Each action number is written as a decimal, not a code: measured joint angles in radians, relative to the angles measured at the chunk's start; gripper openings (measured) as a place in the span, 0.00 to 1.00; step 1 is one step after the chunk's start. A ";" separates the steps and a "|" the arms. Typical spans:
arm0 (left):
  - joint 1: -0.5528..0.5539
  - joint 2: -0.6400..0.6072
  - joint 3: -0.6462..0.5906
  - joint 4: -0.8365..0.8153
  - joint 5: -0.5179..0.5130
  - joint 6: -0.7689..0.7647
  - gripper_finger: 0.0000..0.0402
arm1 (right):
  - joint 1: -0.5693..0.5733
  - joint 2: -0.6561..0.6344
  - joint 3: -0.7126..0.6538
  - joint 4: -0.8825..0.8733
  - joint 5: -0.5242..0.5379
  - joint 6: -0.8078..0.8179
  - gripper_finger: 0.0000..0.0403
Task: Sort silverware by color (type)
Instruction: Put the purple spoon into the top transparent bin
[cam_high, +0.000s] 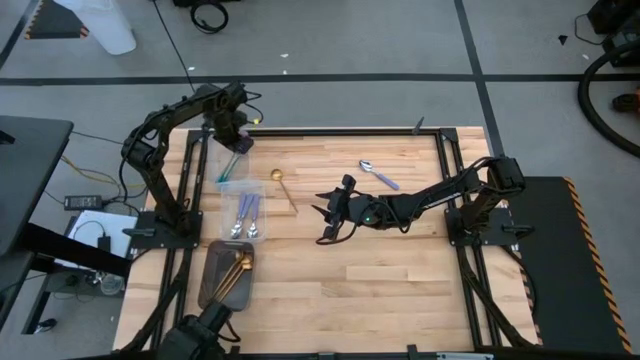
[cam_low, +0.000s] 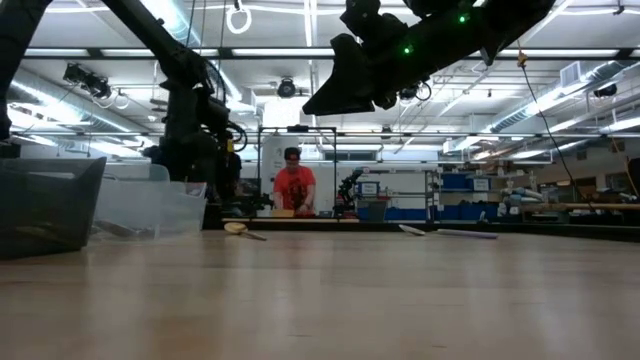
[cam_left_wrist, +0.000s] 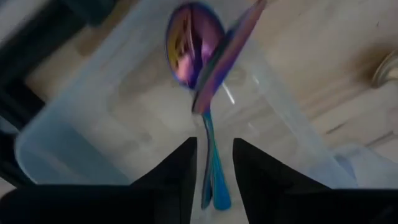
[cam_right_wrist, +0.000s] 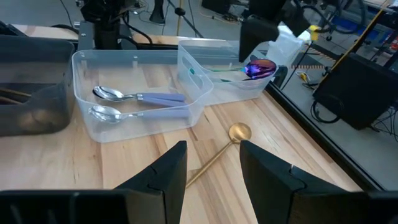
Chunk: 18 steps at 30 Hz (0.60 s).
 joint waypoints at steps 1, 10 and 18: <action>-0.005 0.000 0.002 0.012 -0.002 0.004 0.28 | 0.000 0.000 0.000 0.000 0.000 0.000 0.39; -0.069 0.000 0.003 0.124 -0.332 0.022 0.28 | 0.000 0.000 0.000 0.000 -0.002 0.000 0.39; -0.129 0.000 0.030 -0.004 -0.506 0.043 0.28 | 0.000 0.000 0.000 0.000 -0.004 0.004 0.39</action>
